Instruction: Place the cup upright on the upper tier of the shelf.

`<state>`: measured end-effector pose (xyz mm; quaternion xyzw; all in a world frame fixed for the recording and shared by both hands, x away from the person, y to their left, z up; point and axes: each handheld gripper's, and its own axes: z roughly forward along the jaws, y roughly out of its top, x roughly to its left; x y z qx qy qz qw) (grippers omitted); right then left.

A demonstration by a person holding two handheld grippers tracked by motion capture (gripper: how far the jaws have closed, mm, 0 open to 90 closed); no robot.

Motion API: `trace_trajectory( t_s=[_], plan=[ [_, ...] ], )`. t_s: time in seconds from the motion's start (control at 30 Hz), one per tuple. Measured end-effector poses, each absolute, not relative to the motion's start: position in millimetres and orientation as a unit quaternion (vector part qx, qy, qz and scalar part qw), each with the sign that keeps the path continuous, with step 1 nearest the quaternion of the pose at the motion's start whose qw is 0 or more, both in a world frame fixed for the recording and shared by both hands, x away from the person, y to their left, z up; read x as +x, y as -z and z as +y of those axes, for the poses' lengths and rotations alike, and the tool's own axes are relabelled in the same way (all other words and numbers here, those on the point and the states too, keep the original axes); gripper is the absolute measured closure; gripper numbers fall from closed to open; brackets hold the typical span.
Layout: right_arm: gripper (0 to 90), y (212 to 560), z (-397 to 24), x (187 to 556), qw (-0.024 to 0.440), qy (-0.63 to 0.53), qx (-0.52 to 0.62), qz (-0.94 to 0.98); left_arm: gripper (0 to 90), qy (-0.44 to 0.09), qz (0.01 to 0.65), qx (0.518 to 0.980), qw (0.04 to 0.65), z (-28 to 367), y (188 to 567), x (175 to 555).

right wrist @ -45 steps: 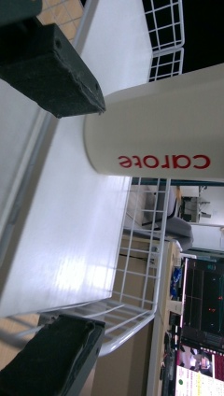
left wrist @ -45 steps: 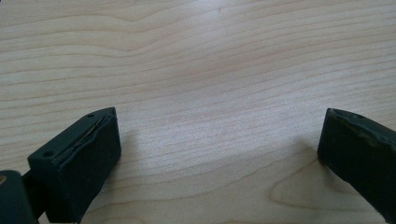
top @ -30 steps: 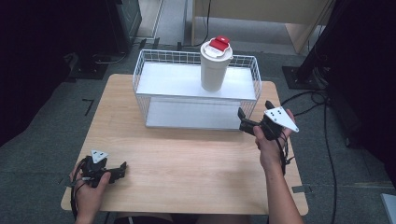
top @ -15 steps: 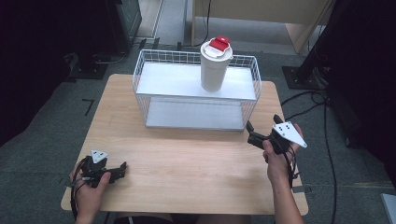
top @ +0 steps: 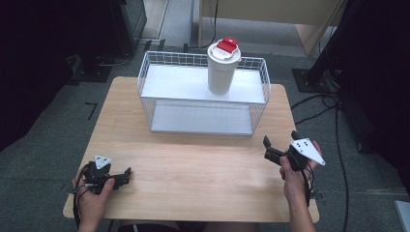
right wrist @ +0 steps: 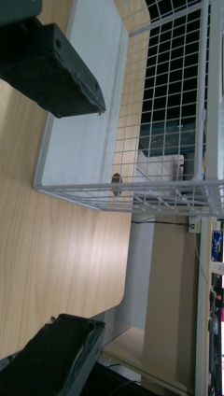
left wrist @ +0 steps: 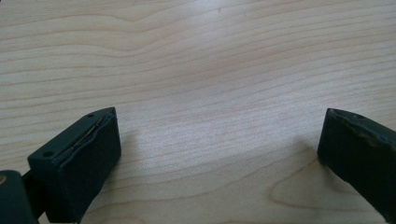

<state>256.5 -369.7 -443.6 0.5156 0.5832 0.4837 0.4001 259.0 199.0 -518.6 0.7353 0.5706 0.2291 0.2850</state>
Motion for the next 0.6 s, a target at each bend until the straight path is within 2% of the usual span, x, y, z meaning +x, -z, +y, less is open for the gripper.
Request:
trace_trajectory(
  t_s=[0.6],
  plan=[
    [0.0,473.5,-403.7,227.8,0.392,-0.457,0.556,0.573,0.0,-0.229,0.571,0.735,0.285,198.8,518.7,259.0]
  ],
)
